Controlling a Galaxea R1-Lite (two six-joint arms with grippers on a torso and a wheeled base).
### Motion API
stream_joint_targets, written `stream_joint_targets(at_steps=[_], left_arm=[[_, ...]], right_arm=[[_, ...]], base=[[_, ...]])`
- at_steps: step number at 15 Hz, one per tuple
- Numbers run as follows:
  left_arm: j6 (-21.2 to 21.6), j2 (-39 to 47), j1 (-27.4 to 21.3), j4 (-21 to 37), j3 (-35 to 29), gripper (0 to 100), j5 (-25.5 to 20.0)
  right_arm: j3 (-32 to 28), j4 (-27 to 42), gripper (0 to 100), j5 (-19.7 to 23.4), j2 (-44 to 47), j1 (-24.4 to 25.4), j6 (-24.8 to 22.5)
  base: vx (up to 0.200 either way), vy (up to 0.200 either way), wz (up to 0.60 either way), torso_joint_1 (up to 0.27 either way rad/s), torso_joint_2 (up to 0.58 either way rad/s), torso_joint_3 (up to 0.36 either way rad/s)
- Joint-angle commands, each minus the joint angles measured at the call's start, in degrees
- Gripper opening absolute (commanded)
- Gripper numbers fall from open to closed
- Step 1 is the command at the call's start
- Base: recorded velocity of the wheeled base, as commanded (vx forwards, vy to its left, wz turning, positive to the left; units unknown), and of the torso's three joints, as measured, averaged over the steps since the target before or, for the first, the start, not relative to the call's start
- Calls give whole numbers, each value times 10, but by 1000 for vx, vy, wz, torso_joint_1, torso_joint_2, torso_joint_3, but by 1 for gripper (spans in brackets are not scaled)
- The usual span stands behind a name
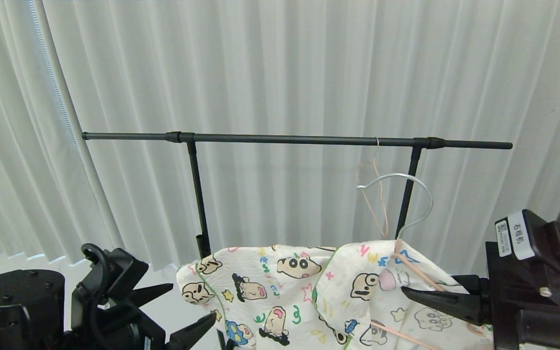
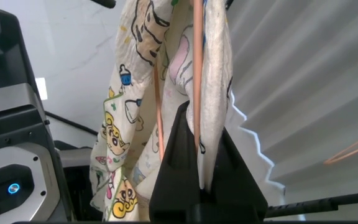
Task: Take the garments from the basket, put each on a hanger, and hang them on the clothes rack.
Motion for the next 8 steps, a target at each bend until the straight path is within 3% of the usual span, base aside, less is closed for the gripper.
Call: stream_joint_targets(at_steps=[1, 4, 5, 8], left_arm=[[0, 10, 9, 1, -15, 100, 0], [-1, 8, 8, 0, -15, 100, -1], [-3, 8, 8, -1, -17, 0, -1], [-11, 13, 10, -12, -14, 0, 0]], right_arm=[[0, 0, 0, 0, -4, 2, 0], [-1, 0, 0, 0, -7, 2, 0], [0, 1, 0, 0, -7, 3, 0], [0, 1, 0, -1, -8, 4, 0]], base=[[0, 0, 0, 0, 0, 0], [0, 0, 0, 0, 0, 0], [0, 0, 0, 0, 0, 0], [0, 0, 0, 0, 0, 0]])
